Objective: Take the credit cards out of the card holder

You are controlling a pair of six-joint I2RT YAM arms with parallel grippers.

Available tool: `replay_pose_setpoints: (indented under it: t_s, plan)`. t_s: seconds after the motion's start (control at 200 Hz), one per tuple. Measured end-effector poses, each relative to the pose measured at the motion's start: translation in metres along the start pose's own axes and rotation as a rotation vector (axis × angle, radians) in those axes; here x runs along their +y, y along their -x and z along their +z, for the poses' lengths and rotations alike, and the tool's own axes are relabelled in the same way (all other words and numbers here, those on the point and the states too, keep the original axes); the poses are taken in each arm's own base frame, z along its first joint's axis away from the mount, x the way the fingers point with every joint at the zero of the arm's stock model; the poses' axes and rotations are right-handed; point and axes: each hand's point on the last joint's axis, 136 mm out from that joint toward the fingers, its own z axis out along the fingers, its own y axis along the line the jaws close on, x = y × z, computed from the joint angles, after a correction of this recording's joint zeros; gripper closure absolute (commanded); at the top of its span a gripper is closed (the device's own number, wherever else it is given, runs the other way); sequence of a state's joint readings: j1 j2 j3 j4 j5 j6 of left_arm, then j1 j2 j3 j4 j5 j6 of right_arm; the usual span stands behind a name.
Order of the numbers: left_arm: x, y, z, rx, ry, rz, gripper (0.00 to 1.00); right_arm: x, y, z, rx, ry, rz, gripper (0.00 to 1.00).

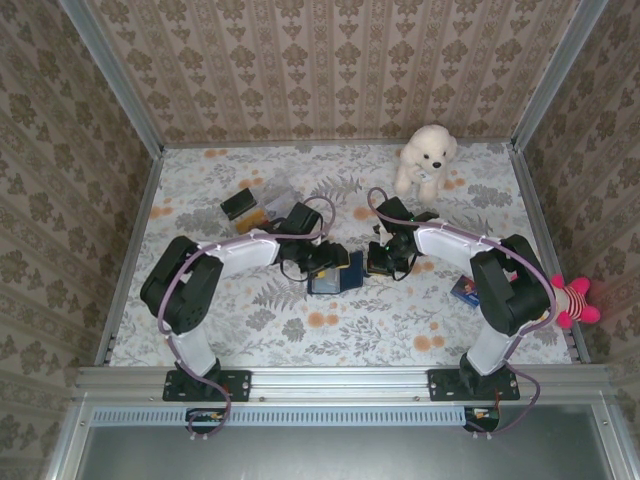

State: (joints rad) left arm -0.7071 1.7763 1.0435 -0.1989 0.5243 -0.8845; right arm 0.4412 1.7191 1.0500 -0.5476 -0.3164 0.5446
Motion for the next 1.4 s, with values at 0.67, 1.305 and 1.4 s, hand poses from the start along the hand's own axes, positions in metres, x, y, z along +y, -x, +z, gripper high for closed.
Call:
replay_pose_setpoints:
  t_s: [0.67, 1.305, 1.4]
  plan:
    - [-0.045, 0.006, 0.035, -0.019, -0.152, 0.091, 0.62, -0.003, 0.021, -0.039, -0.123, 0.036, 0.081, 0.79]
    - [-0.024, 0.002, 0.049, 0.01, -0.098, 0.053, 0.83, 0.02, 0.019, -0.033, -0.09, 0.154, 0.074, 1.0]
    - [-0.021, 0.001, 0.051, 0.016, -0.088, 0.047, 0.86, 0.02, 0.011, -0.018, -0.04, 0.145, 0.075, 1.0]
